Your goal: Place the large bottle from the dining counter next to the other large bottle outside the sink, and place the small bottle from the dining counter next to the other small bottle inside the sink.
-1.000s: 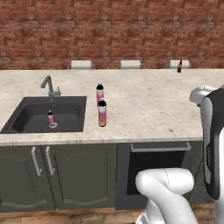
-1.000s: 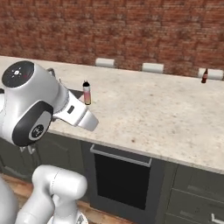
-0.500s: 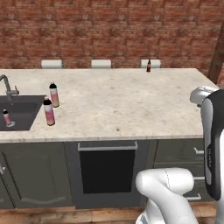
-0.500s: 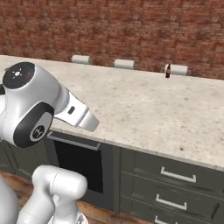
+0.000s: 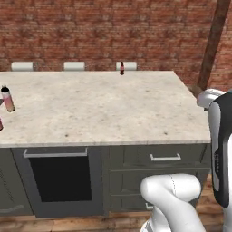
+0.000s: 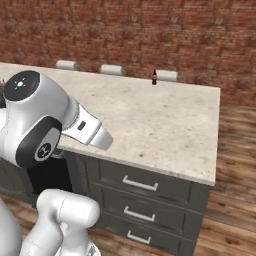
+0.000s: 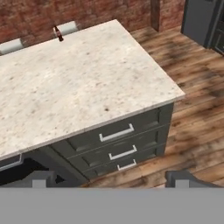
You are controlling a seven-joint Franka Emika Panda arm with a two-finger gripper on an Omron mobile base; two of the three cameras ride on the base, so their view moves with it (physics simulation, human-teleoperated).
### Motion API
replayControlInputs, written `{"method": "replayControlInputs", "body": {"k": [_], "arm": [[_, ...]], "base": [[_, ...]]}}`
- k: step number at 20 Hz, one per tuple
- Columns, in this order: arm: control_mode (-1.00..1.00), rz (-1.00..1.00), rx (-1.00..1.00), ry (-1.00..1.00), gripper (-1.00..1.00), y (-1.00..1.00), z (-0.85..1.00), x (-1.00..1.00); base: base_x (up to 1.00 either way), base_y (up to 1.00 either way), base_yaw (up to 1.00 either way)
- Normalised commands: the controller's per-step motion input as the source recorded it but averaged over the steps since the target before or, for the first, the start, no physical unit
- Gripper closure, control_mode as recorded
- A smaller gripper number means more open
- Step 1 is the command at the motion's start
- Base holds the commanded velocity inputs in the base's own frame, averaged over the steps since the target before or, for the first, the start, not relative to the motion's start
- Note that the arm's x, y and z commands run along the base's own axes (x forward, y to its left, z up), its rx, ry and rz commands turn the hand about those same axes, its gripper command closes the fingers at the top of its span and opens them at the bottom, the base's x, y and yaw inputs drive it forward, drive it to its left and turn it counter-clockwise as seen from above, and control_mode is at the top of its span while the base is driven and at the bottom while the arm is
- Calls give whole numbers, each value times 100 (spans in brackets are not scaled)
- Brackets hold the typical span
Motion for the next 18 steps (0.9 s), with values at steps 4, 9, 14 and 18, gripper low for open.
{"method": "replayControlInputs", "body": {"k": [4,9,14,18], "arm": [[100,0,0,0,-100,0,0,0],[100,0,0,0,-100,0,0,0],[100,0,0,0,-100,0,0,0],[100,0,0,0,-100,0,0,0]], "base": [[-10,-100,1],[0,-100,1],[13,-98,2],[38,-91,3]]}}
